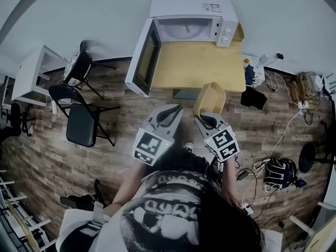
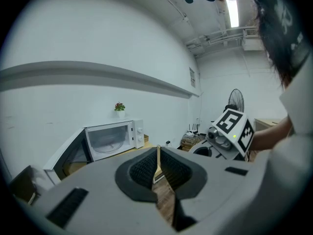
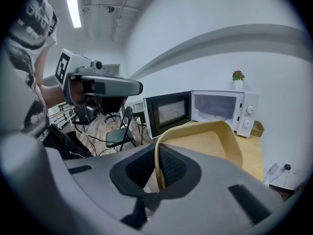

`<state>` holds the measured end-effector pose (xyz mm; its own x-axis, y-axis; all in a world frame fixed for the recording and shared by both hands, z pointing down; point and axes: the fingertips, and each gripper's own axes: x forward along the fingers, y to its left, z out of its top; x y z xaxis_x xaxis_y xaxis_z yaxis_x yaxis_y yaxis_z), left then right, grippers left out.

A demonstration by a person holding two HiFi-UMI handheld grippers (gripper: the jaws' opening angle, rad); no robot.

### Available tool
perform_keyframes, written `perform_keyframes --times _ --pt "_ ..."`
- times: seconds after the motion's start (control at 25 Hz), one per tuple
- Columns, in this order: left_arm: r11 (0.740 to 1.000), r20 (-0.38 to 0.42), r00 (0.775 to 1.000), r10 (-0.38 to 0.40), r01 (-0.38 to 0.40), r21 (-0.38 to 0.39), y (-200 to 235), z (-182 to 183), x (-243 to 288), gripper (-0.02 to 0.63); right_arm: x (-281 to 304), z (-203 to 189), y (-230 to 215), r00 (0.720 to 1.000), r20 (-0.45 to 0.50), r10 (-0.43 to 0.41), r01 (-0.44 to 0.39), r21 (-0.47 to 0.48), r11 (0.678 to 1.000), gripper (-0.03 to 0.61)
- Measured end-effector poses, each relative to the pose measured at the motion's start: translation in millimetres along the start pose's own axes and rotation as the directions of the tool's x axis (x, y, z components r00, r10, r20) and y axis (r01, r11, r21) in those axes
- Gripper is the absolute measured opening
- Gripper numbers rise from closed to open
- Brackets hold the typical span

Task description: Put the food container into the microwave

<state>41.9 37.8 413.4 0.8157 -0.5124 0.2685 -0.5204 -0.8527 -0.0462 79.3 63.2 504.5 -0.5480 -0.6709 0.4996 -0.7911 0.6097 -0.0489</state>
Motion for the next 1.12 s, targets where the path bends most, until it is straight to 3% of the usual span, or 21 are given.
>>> perform_keyframes --times 0.24,0.48,0.76,1.12 --pt "1.000 -0.028 0.999 0.017 -0.018 -0.020 22 -11 2 0.017 17 2 -3 1.000 -0.018 0.020 -0.020 0.008 1.000 0.020" --pt "0.999 -0.023 1.000 -0.020 0.020 -0.039 45 -11 33 0.017 36 3 -28 0.998 -0.066 0.016 -0.014 0.025 1.000 0.020" --pt "0.998 -0.010 0.999 -0.038 0.038 -0.058 100 -4 85 0.017 86 28 -85 0.996 -0.081 0.023 -0.022 0.008 1.000 0.020" --pt "0.995 0.012 0.999 -0.041 0.042 -0.088 170 5 140 0.017 154 53 -167 0.983 -0.183 0.028 -0.047 -0.099 0.994 0.020"
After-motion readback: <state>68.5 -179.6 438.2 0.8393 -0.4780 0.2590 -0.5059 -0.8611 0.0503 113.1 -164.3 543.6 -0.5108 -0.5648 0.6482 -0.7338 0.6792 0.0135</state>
